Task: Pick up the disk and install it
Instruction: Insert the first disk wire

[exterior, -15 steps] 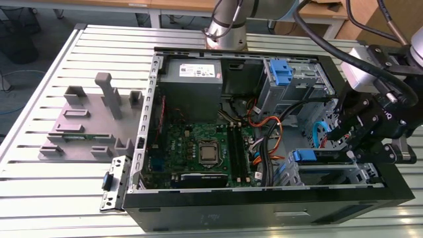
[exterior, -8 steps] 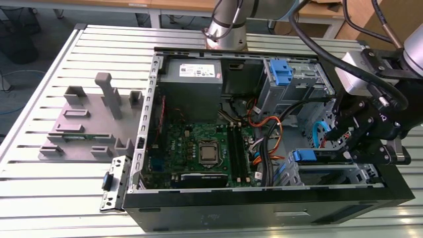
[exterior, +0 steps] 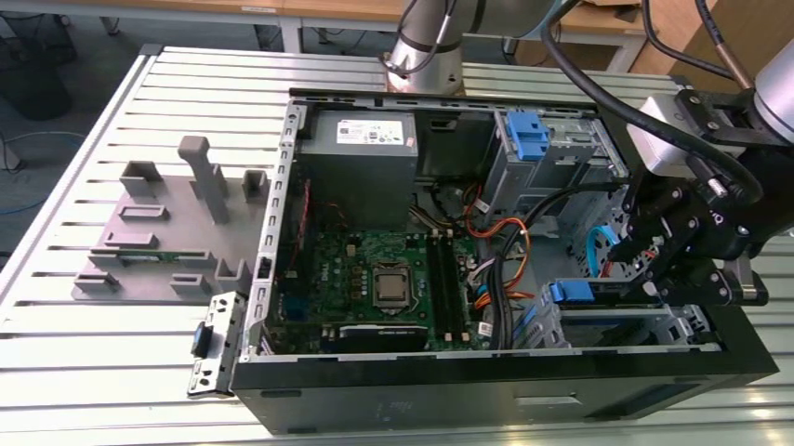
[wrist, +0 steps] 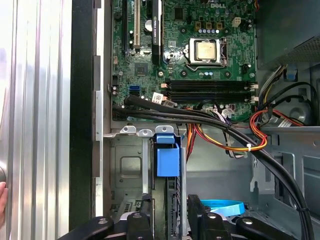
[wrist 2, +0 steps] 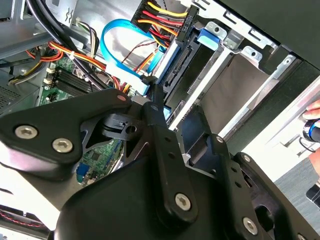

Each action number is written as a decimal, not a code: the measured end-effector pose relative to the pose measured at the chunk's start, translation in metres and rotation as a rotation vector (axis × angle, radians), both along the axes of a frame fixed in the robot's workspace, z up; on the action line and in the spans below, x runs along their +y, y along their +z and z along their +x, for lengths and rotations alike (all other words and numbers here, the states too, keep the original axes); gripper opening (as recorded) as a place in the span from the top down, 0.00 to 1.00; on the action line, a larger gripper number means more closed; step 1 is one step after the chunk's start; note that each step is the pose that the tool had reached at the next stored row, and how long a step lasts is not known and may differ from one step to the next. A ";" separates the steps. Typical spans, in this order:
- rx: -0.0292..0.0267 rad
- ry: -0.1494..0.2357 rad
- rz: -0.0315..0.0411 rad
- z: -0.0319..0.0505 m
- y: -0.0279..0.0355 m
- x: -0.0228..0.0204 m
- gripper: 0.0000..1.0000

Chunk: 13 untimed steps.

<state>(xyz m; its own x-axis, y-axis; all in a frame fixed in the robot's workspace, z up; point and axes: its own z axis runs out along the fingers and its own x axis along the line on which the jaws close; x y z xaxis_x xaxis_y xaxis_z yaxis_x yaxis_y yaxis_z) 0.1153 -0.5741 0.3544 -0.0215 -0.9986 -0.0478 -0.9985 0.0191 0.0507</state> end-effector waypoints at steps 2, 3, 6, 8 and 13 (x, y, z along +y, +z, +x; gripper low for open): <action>0.0000 0.000 0.0000 0.0000 0.0000 0.0000 0.58; 0.0000 0.000 0.0000 0.0000 0.0000 0.0000 0.58; 0.0000 0.000 -0.0001 0.0000 0.0000 0.0001 0.58; 0.0000 0.000 -0.0003 0.0000 0.0011 0.0001 0.58; 0.0000 0.000 0.0006 0.0000 0.0105 0.0001 0.58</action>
